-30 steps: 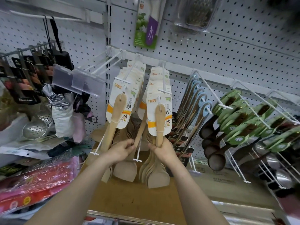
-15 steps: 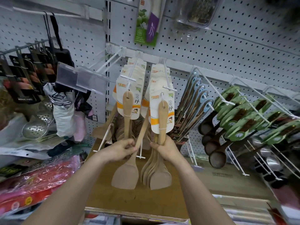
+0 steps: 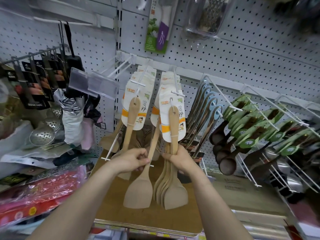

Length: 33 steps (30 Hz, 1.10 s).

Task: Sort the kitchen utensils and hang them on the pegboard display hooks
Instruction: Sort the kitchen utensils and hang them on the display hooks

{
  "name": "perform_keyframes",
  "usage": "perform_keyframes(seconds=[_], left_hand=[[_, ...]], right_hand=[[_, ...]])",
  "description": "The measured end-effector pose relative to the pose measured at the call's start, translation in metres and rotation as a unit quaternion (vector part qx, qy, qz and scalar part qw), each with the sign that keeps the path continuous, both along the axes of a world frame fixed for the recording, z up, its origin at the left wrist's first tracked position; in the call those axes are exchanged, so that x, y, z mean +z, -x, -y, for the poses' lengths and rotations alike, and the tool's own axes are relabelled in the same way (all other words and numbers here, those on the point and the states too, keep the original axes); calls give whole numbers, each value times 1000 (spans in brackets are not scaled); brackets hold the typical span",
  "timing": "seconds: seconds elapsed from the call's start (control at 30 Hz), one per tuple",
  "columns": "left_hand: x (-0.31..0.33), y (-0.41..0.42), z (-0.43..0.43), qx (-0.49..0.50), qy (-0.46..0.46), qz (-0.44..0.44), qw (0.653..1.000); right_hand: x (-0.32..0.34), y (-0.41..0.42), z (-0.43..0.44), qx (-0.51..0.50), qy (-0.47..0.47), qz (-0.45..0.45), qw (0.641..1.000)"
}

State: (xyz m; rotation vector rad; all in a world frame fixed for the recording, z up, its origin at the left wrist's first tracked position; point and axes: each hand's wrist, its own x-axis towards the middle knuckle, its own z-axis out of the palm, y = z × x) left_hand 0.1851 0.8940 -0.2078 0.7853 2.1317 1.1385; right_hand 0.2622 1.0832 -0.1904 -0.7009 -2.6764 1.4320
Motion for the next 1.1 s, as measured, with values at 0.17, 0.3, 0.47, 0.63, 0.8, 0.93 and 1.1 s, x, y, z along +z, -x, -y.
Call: perform_keyframes(seconds=[0.17, 0.3, 0.47, 0.63, 0.8, 0.93, 1.1], left_hand=[[0, -6, -20, 0, 27, -103, 994], [-2, -5, -39, 29, 14, -132, 991], [-3, -2, -56, 40, 56, -171, 983], [-7, 4, -66, 49, 86, -213, 972], [-13, 12, -70, 68, 116, -223, 965], [-12, 15, -70, 84, 108, -212, 968], [-7, 15, -65, 101, 37, -182, 977]], right_hand=[[5, -5, -4, 27, -1, -1, 1000], [7, -6, -7, 35, -8, -6, 999], [7, -5, -15, 23, -49, 1, 999], [12, -5, -26, 23, -96, 26, 995], [17, -5, -29, 28, -114, 44, 992], [15, 0, -23, 19, -99, 43, 994], [2, 13, -5, -4, -57, 18, 998]])
